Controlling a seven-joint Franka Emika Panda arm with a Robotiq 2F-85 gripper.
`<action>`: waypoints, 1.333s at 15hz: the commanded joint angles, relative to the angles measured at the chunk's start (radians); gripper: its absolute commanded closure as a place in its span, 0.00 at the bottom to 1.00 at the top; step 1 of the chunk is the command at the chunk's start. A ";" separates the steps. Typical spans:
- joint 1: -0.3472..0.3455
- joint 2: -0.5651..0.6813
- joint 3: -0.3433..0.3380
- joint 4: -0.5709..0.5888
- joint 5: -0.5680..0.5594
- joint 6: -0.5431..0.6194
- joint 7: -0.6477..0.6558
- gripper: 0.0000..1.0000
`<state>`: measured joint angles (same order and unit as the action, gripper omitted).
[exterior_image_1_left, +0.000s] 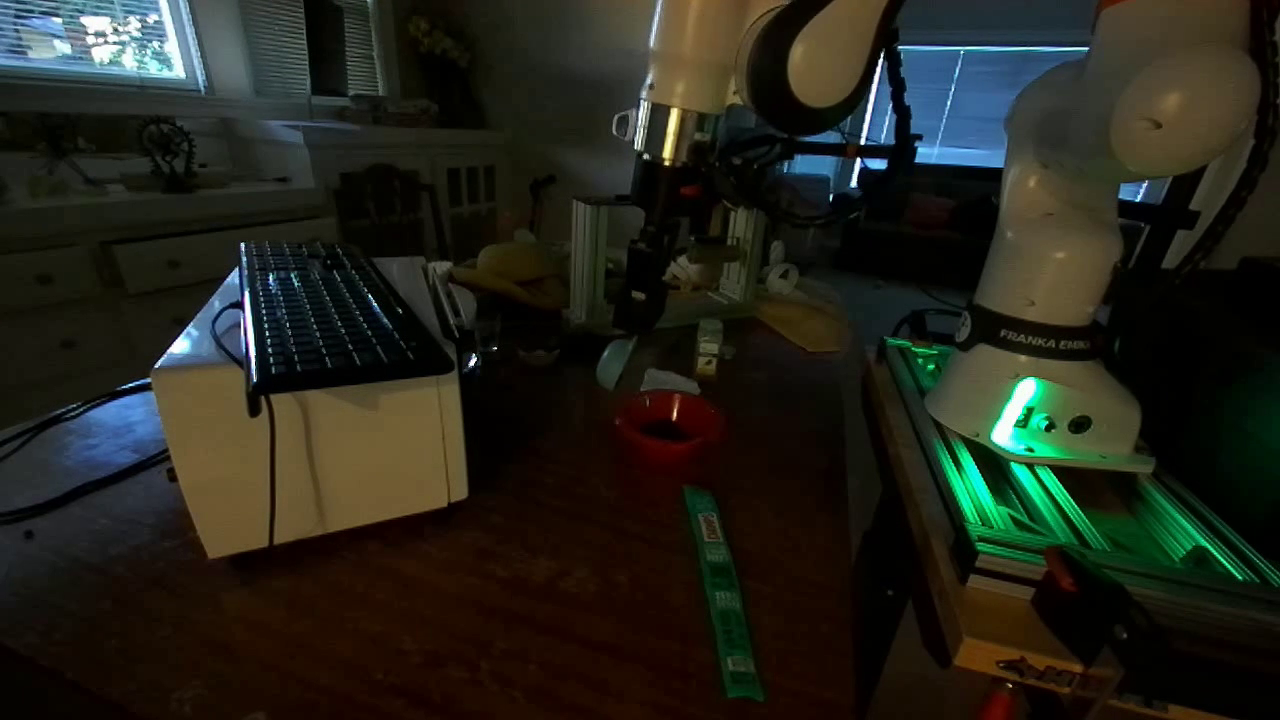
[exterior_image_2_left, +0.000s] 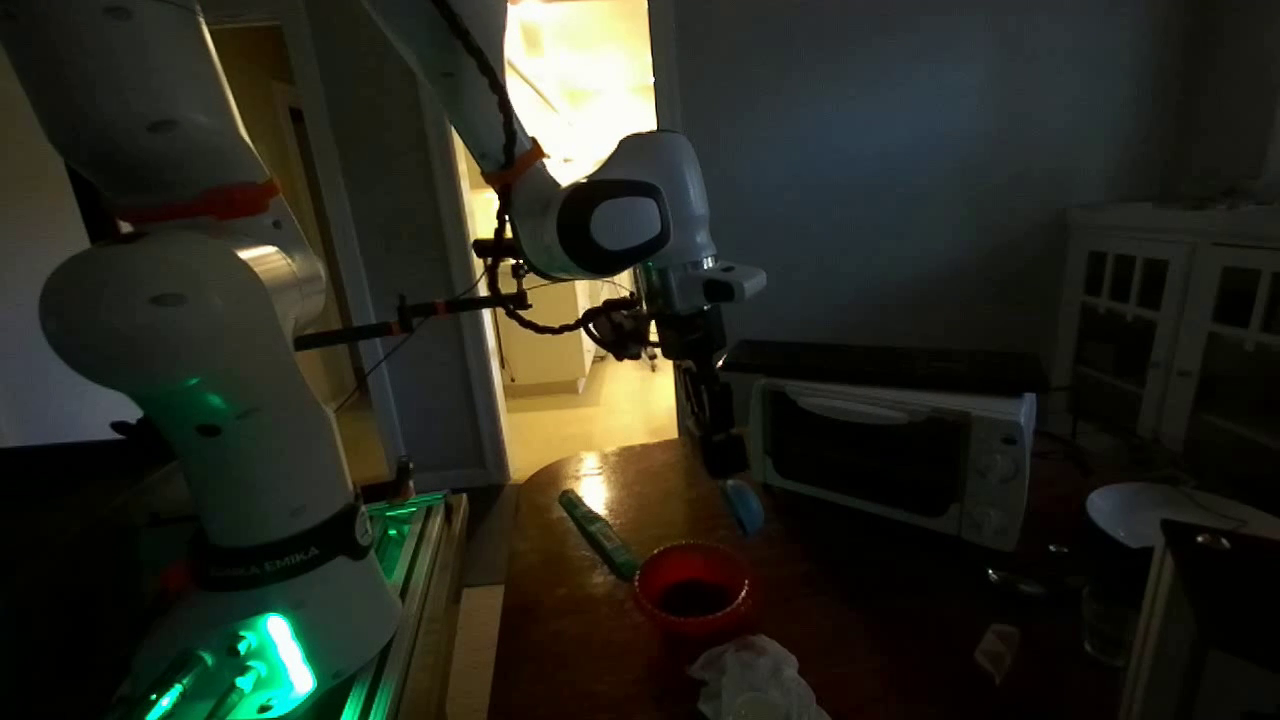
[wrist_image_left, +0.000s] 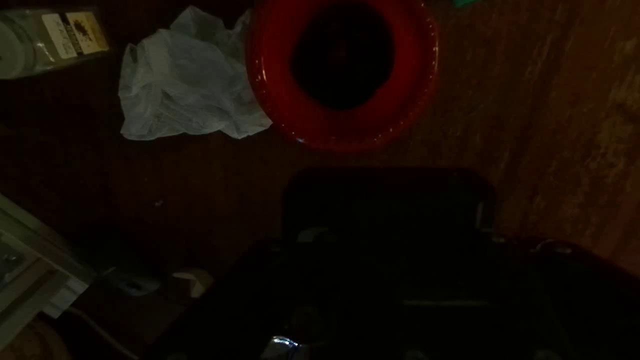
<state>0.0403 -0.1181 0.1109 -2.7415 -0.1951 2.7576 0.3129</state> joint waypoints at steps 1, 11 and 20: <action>-0.034 -0.043 0.051 -0.008 -0.134 -0.036 0.156 0.78; -0.030 -0.019 0.066 -0.003 -0.140 -0.001 0.175 0.78; 0.001 0.031 0.067 -0.001 -0.120 0.019 0.215 0.78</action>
<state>0.0288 -0.0999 0.1806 -2.7429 -0.3333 2.7747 0.5069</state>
